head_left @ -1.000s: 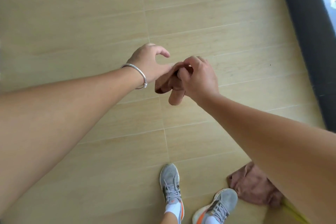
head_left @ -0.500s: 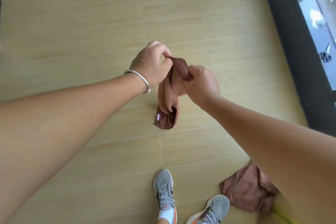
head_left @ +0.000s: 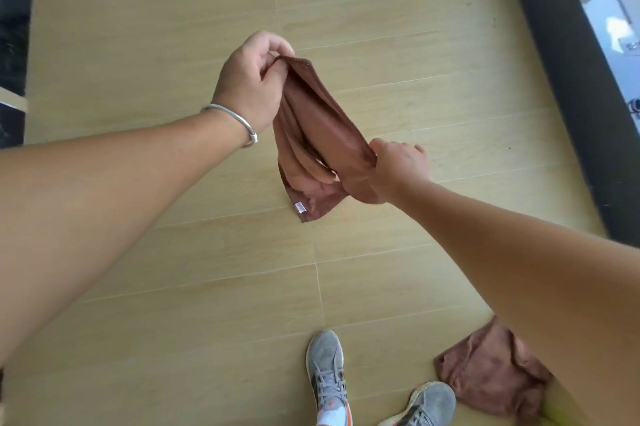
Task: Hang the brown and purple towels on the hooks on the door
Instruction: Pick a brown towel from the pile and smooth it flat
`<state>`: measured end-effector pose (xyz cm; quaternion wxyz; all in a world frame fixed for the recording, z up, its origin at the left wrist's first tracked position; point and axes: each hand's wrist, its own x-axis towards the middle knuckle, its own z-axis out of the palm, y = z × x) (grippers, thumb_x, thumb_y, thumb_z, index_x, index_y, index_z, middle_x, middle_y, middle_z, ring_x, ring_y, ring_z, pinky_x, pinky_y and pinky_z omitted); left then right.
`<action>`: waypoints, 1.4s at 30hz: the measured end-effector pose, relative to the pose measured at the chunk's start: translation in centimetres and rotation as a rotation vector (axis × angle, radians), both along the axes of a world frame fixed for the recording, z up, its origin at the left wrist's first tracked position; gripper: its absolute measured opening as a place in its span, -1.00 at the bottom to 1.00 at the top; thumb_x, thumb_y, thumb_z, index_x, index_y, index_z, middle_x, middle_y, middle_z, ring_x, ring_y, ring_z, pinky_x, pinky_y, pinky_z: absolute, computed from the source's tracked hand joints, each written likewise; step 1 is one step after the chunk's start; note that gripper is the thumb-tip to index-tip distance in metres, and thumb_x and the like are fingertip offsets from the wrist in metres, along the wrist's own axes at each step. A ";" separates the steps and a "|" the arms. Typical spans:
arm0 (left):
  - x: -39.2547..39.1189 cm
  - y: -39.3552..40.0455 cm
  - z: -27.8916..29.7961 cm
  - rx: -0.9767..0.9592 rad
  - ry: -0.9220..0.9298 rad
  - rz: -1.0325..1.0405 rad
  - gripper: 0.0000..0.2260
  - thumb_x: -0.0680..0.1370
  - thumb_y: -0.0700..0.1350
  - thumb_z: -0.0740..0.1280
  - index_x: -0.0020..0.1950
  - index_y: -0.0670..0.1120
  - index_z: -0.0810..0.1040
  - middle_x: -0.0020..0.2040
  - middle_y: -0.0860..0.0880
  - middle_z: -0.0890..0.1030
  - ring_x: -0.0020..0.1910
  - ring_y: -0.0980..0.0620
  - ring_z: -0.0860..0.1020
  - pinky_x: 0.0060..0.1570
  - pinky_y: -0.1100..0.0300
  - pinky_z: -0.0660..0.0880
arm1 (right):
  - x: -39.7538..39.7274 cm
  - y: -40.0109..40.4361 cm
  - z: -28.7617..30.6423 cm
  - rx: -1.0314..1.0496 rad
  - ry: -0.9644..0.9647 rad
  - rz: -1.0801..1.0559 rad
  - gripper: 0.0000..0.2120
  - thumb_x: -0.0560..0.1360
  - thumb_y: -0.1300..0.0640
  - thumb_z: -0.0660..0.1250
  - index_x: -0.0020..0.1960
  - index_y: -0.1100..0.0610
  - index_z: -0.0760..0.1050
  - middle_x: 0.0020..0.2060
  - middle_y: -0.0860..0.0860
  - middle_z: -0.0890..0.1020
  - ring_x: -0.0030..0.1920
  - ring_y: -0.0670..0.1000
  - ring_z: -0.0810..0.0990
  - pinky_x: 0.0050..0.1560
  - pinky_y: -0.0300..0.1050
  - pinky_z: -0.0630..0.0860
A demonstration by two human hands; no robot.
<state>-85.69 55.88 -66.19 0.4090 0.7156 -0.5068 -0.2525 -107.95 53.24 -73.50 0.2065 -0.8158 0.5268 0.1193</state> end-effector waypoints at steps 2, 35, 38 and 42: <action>1.4 -0.8 0.3 0.045 -0.118 -0.006 -0.79 0.54 -0.20 0.19 0.02 -0.07 0.61 -0.14 -0.07 0.64 -0.16 -0.07 0.55 -0.13 0.16 0.44 | 0.0 -1.7 1.1 -0.005 0.081 -0.009 -0.83 0.26 0.04 0.07 -0.23 0.03 0.39 -0.32 -0.04 0.44 -0.09 0.12 0.46 0.04 -0.02 0.30; -10.9 38.0 -13.1 0.692 -0.407 0.193 -0.88 0.56 -0.18 0.27 -0.01 -0.16 0.59 -0.06 -0.15 0.56 -0.12 -0.22 0.51 -0.19 0.00 0.45 | -17.8 20.1 -3.6 -0.070 0.035 0.482 -0.67 0.40 0.38 0.17 0.09 0.14 0.49 -0.04 0.11 0.50 -0.09 0.19 0.52 0.05 -0.03 0.36; -14.4 44.6 -19.9 0.904 -0.365 0.129 -0.87 0.56 -0.13 0.28 -0.01 -0.14 0.59 0.06 -0.15 0.51 -0.02 -0.21 0.52 -0.10 0.03 0.45 | -21.9 27.2 -10.3 0.064 0.074 0.502 -0.58 0.36 0.40 0.15 0.15 0.14 0.49 0.01 0.11 0.48 -0.10 0.20 0.50 -0.08 -0.05 0.29; -17.5 50.7 -28.3 1.026 -0.384 -0.032 -0.88 0.55 -0.09 0.27 -0.02 -0.08 0.58 0.05 -0.07 0.51 0.03 -0.16 0.50 -0.08 0.04 0.47 | -26.2 34.1 -18.4 0.183 0.130 0.526 -0.63 0.36 0.39 0.19 0.08 0.11 0.53 -0.04 0.07 0.53 -0.07 0.17 0.52 -0.13 -0.08 0.19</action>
